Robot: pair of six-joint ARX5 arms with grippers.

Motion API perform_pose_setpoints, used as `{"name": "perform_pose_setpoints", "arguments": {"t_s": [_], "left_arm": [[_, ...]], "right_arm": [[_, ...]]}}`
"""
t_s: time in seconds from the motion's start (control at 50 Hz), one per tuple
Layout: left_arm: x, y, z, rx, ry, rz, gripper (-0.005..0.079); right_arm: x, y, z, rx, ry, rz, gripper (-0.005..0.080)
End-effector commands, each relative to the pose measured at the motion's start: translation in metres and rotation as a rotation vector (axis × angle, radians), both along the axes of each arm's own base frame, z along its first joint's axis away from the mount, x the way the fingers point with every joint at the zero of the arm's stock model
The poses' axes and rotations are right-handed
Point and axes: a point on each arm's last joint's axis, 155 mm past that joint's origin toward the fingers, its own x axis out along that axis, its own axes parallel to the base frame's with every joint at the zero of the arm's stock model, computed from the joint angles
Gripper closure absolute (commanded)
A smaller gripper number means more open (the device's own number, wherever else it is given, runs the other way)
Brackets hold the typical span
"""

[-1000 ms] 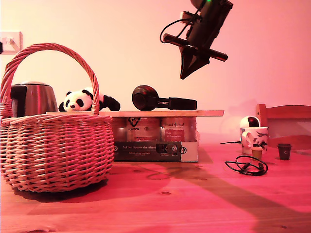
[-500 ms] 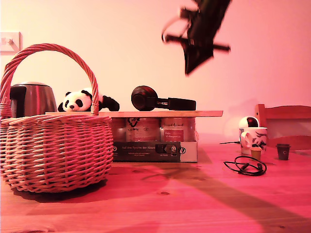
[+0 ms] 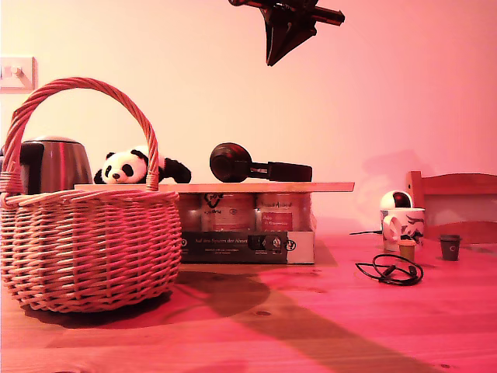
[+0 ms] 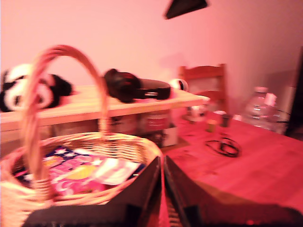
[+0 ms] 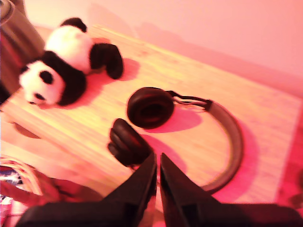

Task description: Pick up the headphones and place it on the shelf behind you

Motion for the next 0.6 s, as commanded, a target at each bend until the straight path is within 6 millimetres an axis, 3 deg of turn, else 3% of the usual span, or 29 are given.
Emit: {"name": "perform_pose_setpoints", "arguments": {"t_s": [0.0,0.12,0.4,0.58], "left_arm": [[0.000,0.002,0.002,0.004,-0.009,0.010,0.0762],[0.001,0.002,-0.009,0.019,0.034,0.014,0.0762],[0.004,0.007,-0.017,0.027,0.064,0.046,0.0762],[0.006,0.012,-0.017,0.029,0.067,0.075,0.0762]], "right_arm": [[0.004,-0.003,-0.006,-0.009,0.006,-0.009,0.0765],[0.002,-0.010,-0.001,-0.026,-0.001,-0.029,0.0765],[-0.017,-0.020,0.050,-0.001,-0.097,-0.030,0.0765],[-0.035,-0.015,0.069,0.002,-0.126,0.000,0.0765]]}}
